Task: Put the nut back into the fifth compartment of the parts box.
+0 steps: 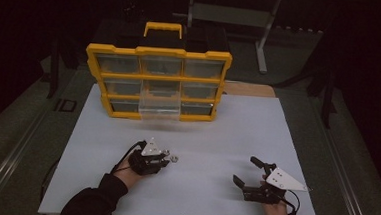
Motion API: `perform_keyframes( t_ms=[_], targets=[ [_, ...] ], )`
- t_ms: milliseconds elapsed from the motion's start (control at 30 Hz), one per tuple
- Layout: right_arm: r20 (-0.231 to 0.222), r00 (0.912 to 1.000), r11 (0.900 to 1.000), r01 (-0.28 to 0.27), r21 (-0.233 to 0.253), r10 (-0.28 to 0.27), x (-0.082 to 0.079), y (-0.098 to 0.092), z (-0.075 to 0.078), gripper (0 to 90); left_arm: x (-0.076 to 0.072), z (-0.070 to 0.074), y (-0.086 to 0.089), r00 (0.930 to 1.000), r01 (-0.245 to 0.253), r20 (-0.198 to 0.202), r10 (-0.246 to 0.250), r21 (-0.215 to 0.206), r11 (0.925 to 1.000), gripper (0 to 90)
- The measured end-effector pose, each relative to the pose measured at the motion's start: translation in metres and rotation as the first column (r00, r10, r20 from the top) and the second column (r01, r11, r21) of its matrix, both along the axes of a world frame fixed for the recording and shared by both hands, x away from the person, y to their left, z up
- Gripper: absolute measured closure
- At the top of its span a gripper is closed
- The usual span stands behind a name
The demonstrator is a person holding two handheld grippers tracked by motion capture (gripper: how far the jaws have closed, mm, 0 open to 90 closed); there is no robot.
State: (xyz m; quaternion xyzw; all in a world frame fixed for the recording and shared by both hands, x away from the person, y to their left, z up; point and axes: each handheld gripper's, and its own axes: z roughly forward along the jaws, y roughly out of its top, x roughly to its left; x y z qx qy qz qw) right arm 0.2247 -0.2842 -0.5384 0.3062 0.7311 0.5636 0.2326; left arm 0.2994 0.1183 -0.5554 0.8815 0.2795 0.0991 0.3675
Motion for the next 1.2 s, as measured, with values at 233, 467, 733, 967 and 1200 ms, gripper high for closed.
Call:
perform_keyframes(
  t_ms=[233, 467, 733, 967, 1200],
  targets=[
    [-0.001, 1.0000, 1.000, 0.000, -0.001, 0.000, 0.000, 0.000, 0.000, 9.9, -0.001, 0.002, 0.004, 0.9998, 0.020, 0.001, -0.020, -0.006, 0.9998, 69.1],
    [-0.003, 1.0000, 1.000, 0.002, 0.000, -0.002, 0.000, 0.000, 0.000, 9.9, -0.005, 0.020, 0.023, 0.9998, 0.012, 0.018, -0.011, -0.042, 0.9990, 69.1],
    [-0.002, 1.0000, 1.000, -0.001, -0.001, 0.001, 0.000, 0.001, 0.000, 9.9, -0.013, 0.044, 0.050, 0.9982, -0.039, 0.042, 0.042, -0.078, 0.9962, 69.1],
    [-0.003, 1.0000, 1.000, -0.003, 0.000, 0.003, 0.000, 0.001, 0.000, 9.9, -0.018, 0.066, 0.071, 0.9933, -0.082, 0.072, 0.090, -0.109, 0.9907, 69.1],
    [-0.004, 1.0000, 1.000, -0.004, 0.001, 0.004, 0.001, 0.001, -0.001, 9.9, -0.020, 0.086, 0.081, 0.9898, -0.092, 0.097, 0.104, -0.125, 0.9879, 69.2]
  ],
)
